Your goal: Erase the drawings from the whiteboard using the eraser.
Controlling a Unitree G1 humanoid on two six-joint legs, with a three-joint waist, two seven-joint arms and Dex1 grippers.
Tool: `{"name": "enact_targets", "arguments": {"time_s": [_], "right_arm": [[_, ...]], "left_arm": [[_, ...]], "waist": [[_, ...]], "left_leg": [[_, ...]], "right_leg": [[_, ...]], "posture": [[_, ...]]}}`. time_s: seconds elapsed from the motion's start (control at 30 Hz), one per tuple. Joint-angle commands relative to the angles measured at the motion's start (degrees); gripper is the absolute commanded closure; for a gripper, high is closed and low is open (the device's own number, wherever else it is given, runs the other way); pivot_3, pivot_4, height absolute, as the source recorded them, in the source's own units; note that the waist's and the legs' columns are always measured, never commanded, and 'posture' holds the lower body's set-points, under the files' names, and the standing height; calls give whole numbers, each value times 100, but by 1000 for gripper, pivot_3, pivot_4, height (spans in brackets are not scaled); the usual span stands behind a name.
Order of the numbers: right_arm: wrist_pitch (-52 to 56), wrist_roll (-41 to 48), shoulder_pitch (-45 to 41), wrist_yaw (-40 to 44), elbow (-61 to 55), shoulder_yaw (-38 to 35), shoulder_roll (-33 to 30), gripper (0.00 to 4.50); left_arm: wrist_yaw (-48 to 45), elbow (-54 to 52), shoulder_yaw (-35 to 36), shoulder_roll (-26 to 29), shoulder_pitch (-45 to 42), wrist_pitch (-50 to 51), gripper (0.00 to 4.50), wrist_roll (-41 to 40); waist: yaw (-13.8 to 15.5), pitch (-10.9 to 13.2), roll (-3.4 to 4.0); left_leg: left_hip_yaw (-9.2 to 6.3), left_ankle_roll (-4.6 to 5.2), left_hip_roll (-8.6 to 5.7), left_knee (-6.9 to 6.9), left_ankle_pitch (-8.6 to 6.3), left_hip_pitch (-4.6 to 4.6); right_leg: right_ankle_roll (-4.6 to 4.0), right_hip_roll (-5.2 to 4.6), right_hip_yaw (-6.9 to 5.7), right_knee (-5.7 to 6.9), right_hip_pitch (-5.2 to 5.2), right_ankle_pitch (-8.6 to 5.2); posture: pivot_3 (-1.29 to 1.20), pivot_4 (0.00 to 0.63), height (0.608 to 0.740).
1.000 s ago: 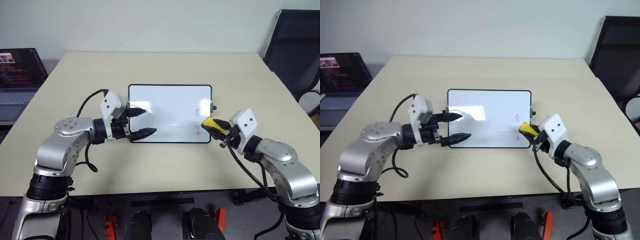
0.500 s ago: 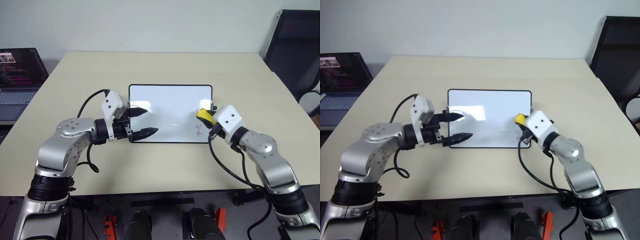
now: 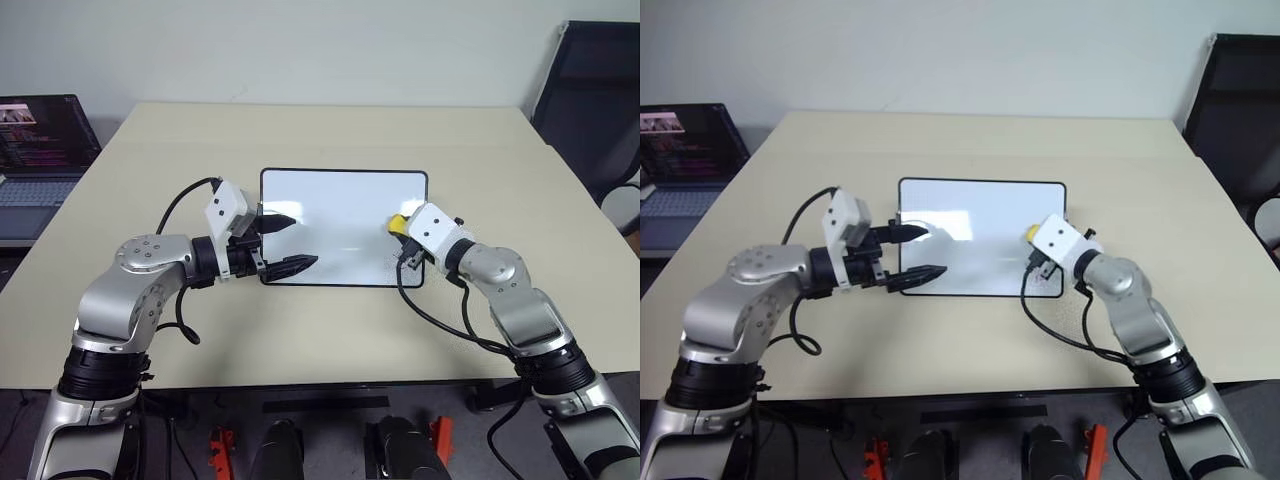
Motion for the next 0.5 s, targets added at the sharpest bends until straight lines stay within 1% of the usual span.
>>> {"name": "enact_targets", "arguments": {"time_s": [0.03,0.1,0.17,0.3,0.43,0.5], "right_arm": [[-26,-180,-70,-177,108,-41,56,3524],[-165,-393,-321,-680,379,-196,221,3524],[-154,-452,-417,-767,503,-222,261,3524],[109,-392,-252,-363,468,-65,123,3524],[265,-273,79,251,90,159,-136,3524],[286,-293,174,411,-36,214,-209,3524]], "left_arm": [[5,-169,59,28,-44,-113,0,-8],[-6,-162,58,39,-39,-115,0,-4],[-12,-164,54,41,-30,-114,0,-1],[-14,-170,59,41,-14,-110,0,-6],[-14,-174,72,49,4,-111,0,-7],[-12,-174,74,50,9,-113,0,-6]], "waist": [[0,0,0],[-2,0,0],[-19,0,0],[-12,-1,-1],[-3,-4,-6],[-4,-5,-8]], "left_leg": [[0,0,0,2,0,0],[0,1,0,3,1,0],[1,2,0,4,3,1],[1,5,0,3,5,1],[1,5,0,3,5,1],[1,5,0,3,5,2]], "right_leg": [[0,0,0,1,1,1],[-1,0,0,1,1,3],[1,0,2,1,0,9],[2,0,2,1,0,11],[2,0,2,-1,2,10],[2,0,3,-1,2,11]], "posture": [[0,150,740],[0,150,740],[0,150,740],[0,150,740],[0,150,740],[0,150,740]]}}
